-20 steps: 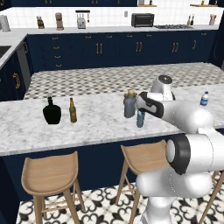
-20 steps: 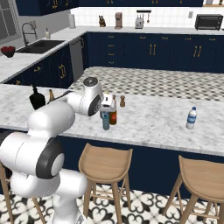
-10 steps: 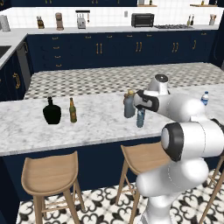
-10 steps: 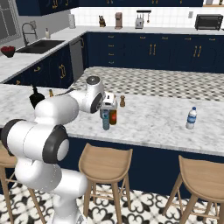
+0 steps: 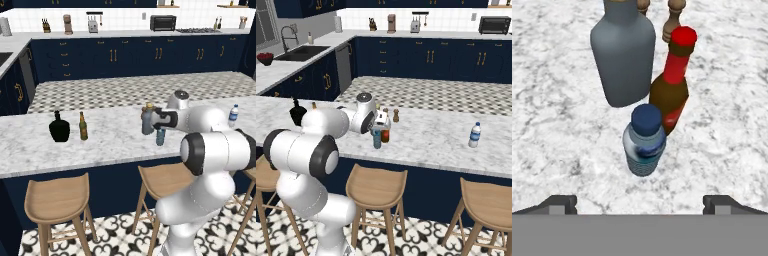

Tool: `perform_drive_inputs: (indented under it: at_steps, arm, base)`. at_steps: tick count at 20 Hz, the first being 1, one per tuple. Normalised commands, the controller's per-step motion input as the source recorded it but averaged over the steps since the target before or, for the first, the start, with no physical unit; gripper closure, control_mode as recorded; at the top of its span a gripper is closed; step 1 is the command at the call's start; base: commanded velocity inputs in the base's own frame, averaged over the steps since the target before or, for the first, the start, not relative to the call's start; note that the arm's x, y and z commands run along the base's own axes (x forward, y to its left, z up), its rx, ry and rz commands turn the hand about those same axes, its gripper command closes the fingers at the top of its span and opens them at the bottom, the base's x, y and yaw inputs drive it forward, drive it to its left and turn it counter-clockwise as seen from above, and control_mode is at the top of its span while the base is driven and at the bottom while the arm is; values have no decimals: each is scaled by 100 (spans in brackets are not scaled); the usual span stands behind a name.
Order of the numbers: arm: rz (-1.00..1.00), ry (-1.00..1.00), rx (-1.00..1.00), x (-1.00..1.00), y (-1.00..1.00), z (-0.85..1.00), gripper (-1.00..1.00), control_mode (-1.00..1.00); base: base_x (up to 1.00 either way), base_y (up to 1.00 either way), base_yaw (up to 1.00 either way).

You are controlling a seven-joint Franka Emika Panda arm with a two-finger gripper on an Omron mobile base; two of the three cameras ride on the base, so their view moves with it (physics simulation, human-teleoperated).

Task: Move the plastic bottles in the middle to the plastics group, and the glass bottles in the middle to the glass group.

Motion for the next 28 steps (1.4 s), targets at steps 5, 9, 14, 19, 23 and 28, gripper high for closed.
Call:
perform_drive_inputs:
  at_steps: [5,9,14,19,23,28]
  arm:
    - [0,0,0,24,0,-1,-100,-100]
    - [0,0,0,13,0,0,-100,-100]
    - [0,0,0,21,0,-14,-100,-100]
    - [0,0,0,16,0,-22,-100,-100]
    - [0,1,0,5,0,-8,-100,-100]
    - [0,0,0,8,0,-12,-100,-100]
  base:
    - [0,0,0]
    - [0,0,0]
    - [0,0,0]
    - [0,0,0]
    - [0,0,0]
    - [0,0,0]
